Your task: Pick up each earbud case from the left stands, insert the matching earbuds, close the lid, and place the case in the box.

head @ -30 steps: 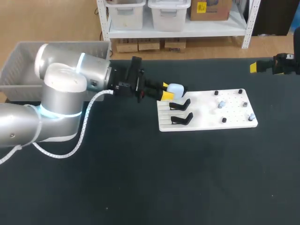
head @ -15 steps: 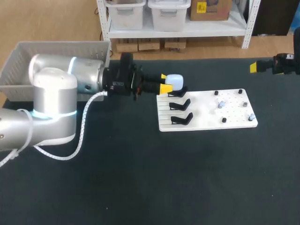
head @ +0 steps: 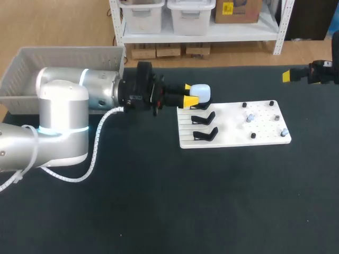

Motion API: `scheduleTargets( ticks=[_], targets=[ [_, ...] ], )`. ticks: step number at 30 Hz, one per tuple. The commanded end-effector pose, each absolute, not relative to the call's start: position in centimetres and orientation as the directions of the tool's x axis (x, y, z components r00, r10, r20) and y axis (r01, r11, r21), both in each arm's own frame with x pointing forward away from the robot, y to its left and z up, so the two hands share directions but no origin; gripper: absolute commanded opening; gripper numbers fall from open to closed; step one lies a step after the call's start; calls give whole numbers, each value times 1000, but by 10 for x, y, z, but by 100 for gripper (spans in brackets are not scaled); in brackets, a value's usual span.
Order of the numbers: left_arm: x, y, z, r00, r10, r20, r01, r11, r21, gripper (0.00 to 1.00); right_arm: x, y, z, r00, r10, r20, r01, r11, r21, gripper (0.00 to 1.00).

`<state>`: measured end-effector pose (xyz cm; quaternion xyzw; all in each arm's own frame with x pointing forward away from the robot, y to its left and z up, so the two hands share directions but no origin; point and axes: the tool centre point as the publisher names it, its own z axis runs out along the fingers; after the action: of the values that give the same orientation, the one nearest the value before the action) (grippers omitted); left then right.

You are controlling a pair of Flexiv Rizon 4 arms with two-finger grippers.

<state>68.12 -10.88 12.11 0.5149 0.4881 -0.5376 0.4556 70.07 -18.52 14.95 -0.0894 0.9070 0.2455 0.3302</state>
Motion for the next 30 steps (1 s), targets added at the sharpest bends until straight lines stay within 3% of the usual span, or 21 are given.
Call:
scheduleTargets(
  ticks=[1,24,30],
  targets=[
    [682,-110,120,-53,9,-999,993,-109,-54,0,700,-185,150,-766,0,-643,-324,863,386,100],
    [682,-110,120,-53,9,-999,993,-109,-54,0,700,-185,150,-766,0,-643,-324,863,386,100],
    [682,-110,120,-53,9,-999,993,-109,-54,0,671,-161,173,-714,-22,-700,-376,856,356,100]
  ],
)
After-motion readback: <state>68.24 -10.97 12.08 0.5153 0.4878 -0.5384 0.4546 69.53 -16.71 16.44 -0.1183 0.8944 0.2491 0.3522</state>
